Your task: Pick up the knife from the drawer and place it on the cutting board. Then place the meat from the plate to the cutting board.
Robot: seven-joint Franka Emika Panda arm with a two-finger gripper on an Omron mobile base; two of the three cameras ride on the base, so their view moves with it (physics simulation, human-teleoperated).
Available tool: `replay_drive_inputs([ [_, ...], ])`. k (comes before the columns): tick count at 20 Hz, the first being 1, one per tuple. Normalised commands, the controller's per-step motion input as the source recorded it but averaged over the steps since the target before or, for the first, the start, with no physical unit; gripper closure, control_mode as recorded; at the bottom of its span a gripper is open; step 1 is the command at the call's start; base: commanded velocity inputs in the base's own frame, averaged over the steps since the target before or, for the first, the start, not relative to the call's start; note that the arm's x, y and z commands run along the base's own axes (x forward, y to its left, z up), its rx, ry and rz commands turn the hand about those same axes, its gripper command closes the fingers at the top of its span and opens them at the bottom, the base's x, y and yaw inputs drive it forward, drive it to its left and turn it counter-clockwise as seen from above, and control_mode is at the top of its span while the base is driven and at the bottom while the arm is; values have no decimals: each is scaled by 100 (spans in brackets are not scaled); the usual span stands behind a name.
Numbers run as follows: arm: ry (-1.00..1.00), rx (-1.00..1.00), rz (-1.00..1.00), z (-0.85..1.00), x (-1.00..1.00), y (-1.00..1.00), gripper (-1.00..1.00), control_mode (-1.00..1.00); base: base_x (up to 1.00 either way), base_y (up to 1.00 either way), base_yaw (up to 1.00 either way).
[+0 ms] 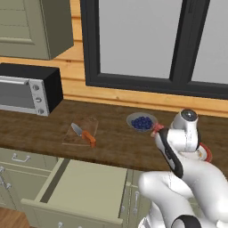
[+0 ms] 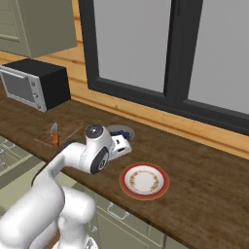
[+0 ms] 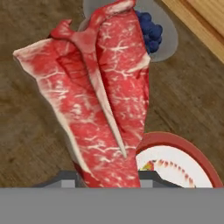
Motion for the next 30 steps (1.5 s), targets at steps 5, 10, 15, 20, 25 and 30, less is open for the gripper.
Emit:
replay_drive_inputs([
  [5,0,0,8,13,56,91,100,-100,0,0,0],
  [10,0,0,7,12,68,92,100,-100,0,0,0],
  [15,0,0,6,5,78,96,100,-100,0,0,0],
  [20,0,0,3,4,68,87,100,-100,0,0,0],
  [25,0,0,0,17,56,71,100,-100,0,0,0],
  [30,2,0,0,3,48,66,100,-100,0,0,0],
])
